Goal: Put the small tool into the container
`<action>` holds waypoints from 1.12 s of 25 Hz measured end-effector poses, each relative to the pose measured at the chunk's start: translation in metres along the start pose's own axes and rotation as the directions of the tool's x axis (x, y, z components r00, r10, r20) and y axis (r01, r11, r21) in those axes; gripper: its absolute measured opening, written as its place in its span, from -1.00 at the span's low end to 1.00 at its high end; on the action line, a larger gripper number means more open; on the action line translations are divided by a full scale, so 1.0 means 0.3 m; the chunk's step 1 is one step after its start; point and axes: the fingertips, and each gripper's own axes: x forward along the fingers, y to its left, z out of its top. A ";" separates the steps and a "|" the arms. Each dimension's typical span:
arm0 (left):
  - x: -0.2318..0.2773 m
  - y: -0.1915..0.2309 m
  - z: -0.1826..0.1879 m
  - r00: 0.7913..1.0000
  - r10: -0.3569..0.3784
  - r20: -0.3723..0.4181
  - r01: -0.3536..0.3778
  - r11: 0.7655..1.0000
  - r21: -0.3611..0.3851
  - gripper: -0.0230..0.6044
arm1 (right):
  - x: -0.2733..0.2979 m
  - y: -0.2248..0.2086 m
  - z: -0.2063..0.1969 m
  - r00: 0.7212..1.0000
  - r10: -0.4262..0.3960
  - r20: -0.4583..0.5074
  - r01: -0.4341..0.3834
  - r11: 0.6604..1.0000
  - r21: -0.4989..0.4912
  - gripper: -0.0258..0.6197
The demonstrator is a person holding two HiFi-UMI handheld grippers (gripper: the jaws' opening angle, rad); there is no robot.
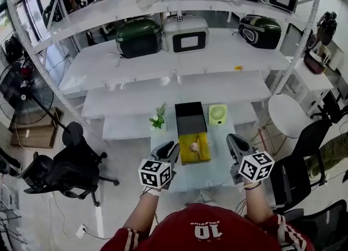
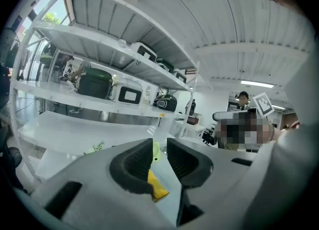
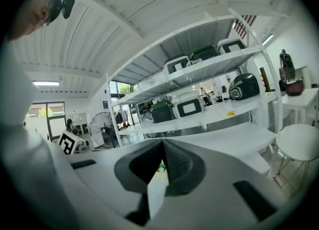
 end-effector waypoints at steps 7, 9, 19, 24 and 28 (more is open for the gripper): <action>-0.137 -0.070 0.181 0.993 -0.033 0.117 0.027 0.998 0.052 -0.66 | -0.099 0.059 0.155 0.995 -0.025 0.093 0.030 0.998 -0.049 -0.90; -0.181 -0.087 0.232 0.987 -0.037 0.155 0.027 0.997 0.067 -0.66 | -0.118 0.096 0.191 0.993 -0.016 0.116 0.025 0.997 -0.074 -0.90; -0.375 -0.105 0.400 0.951 0.017 0.309 -0.057 0.991 0.121 -0.68 | -0.159 0.292 0.274 0.978 0.009 0.210 0.036 0.977 -0.210 -0.90; -0.442 -0.093 0.441 0.933 0.051 0.355 -0.098 0.988 0.116 -0.71 | -0.158 0.348 0.284 0.974 0.021 0.227 0.036 0.969 -0.245 -0.90; -0.484 -0.082 0.464 0.920 0.078 0.384 -0.134 0.984 0.121 -0.75 | -0.151 0.359 0.288 0.971 0.031 0.236 0.026 0.971 -0.236 -0.90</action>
